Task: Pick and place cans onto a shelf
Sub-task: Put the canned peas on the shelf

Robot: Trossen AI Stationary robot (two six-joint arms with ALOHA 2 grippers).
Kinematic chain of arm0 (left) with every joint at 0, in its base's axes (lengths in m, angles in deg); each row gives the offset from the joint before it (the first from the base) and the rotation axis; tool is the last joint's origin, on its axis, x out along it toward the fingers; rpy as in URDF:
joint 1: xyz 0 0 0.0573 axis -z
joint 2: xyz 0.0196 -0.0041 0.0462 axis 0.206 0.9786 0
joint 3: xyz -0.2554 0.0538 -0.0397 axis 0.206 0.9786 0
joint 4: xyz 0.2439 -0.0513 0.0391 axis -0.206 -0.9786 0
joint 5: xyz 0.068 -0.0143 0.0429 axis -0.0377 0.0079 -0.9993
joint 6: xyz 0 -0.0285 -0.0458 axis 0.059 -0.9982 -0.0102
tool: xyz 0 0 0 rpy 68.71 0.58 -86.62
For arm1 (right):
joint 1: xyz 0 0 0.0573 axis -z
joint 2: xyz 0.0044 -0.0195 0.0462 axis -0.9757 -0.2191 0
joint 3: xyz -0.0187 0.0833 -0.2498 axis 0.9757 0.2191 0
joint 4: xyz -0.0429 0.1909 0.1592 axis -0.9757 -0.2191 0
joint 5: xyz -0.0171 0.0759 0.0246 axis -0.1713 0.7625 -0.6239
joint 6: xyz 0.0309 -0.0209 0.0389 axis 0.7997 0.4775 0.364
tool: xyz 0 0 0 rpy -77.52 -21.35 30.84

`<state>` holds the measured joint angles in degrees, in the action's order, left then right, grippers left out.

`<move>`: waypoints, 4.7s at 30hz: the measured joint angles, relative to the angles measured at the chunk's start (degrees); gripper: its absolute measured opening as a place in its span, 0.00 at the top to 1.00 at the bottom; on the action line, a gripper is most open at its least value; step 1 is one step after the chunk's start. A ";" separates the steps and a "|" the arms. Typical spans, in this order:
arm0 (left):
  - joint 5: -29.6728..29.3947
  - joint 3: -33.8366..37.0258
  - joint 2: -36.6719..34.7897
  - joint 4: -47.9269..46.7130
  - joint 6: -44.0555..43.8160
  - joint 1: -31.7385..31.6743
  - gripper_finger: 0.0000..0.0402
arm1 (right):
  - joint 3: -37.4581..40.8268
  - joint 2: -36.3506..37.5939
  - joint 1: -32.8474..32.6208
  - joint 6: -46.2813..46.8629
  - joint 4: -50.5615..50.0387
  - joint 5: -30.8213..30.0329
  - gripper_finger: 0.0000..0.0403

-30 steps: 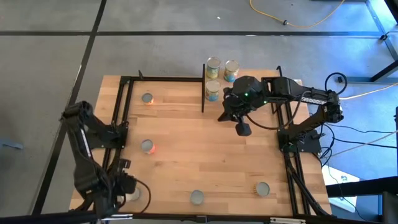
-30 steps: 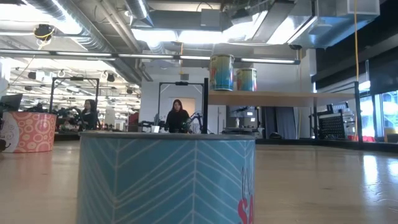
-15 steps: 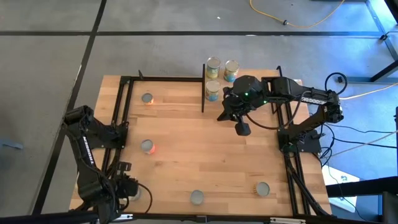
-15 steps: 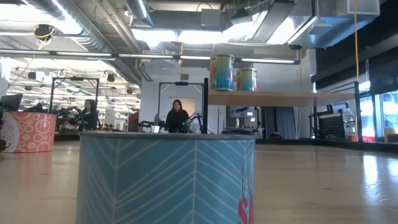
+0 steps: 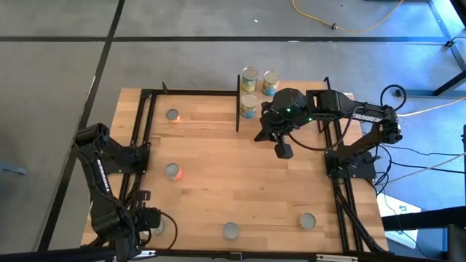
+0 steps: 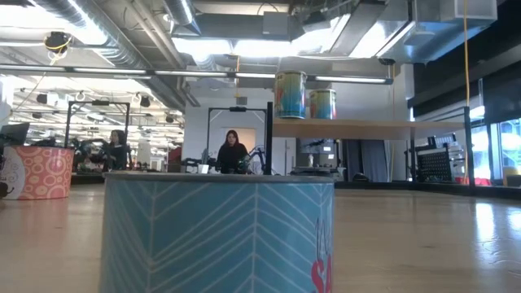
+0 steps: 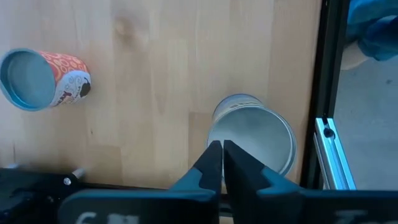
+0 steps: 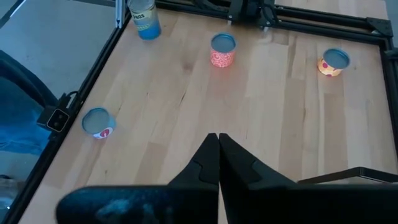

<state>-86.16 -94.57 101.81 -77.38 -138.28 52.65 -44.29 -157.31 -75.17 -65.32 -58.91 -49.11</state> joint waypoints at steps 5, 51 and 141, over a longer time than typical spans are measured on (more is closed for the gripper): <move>-0.21 0.00 0.00 -0.11 -1.31 0.00 0.97 | -0.04 0.00 0.00 0.02 0.32 0.00 1.00; 2.67 9.89 -0.04 6.70 -7.45 0.24 0.90 | -0.04 -0.02 0.00 1.53 0.42 -0.02 1.00; 9.90 10.01 -15.40 18.66 39.44 -63.83 1.00 | 0.02 0.00 0.00 -0.26 2.37 0.00 1.00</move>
<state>-76.26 -84.56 86.41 -58.72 -98.84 -11.19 -44.27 -157.32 -75.17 -65.58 -56.54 -49.11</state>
